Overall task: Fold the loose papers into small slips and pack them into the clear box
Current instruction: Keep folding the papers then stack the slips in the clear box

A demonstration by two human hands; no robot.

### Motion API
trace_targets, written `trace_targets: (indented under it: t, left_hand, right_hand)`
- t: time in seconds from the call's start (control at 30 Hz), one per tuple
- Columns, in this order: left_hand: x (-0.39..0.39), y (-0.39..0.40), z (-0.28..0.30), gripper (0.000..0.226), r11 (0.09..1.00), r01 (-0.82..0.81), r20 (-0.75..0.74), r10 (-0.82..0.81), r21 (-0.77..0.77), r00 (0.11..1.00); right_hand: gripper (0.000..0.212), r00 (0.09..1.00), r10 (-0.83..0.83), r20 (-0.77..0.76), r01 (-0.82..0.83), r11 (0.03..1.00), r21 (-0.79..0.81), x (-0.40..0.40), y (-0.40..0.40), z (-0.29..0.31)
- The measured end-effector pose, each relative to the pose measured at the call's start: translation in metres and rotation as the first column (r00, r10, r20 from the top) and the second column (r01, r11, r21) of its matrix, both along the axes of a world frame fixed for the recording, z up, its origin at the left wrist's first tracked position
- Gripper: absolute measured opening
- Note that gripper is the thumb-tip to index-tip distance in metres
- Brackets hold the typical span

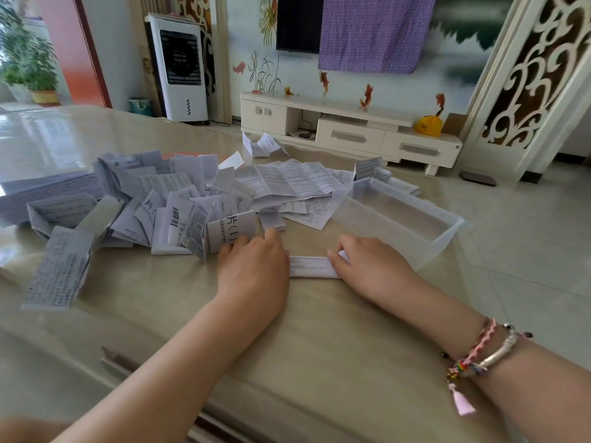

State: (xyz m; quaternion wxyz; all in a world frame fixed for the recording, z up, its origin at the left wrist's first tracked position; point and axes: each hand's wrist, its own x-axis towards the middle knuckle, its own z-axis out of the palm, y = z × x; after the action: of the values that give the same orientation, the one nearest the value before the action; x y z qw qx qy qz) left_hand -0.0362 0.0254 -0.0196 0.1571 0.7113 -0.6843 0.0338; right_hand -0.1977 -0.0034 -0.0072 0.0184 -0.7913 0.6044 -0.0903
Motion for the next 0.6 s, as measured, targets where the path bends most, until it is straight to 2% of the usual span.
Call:
trace_targets:
  t: [0.1, 0.17, 0.27, 0.37, 0.43, 0.53, 0.6]
  left_hand:
    - [-0.001, -0.001, -0.001, 0.01, 1.0, 0.006, 0.028, -0.006, -0.01, 1.0]
    - [-0.001, -0.002, -0.002, 0.005, 1.0, 0.005, 0.059, -0.004, -0.009, 0.998]
    - [-0.003, -0.003, -0.003, 0.014, 1.0, 0.001, 0.101, -0.001, 0.0, 0.995]
    - [-0.003, -0.003, 0.0, 0.012, 1.0, 0.008, 0.104, -0.008, 0.001, 0.995]
    - [-0.002, -0.001, 0.0, 0.005, 1.0, 0.026, 0.09, -0.025, -0.017, 0.996]
    - [-0.001, -0.002, -0.001, 0.008, 0.999, 0.024, 0.019, -0.023, -0.038, 1.0]
    - [0.0, -0.003, 0.0, 0.017, 0.999, 0.01, -0.023, -0.011, -0.044, 1.0]
  right_hand:
    - [0.026, 1.0, -0.02, -0.01, 0.02, 1.0, -0.011, 0.002, 0.003, 0.001]
    - [0.025, 0.999, -0.029, -0.019, 0.027, 0.996, -0.085, 0.005, 0.007, 0.005]
    - [0.047, 0.996, -0.017, -0.088, -0.006, 0.968, -0.25, 0.016, 0.01, 0.006]
    - [0.048, 0.995, 0.067, -0.071, -0.086, 0.94, -0.33, 0.036, 0.019, 0.001]
    - [0.044, 0.992, 0.07, -0.105, -0.102, 0.937, -0.333, 0.041, 0.022, -0.001]
    - [0.038, 0.991, 0.033, -0.132, -0.068, 0.96, -0.273, 0.03, 0.024, 0.001]
    - [0.03, 0.994, -0.005, -0.11, -0.021, 0.972, -0.235, 0.015, 0.025, 0.002]
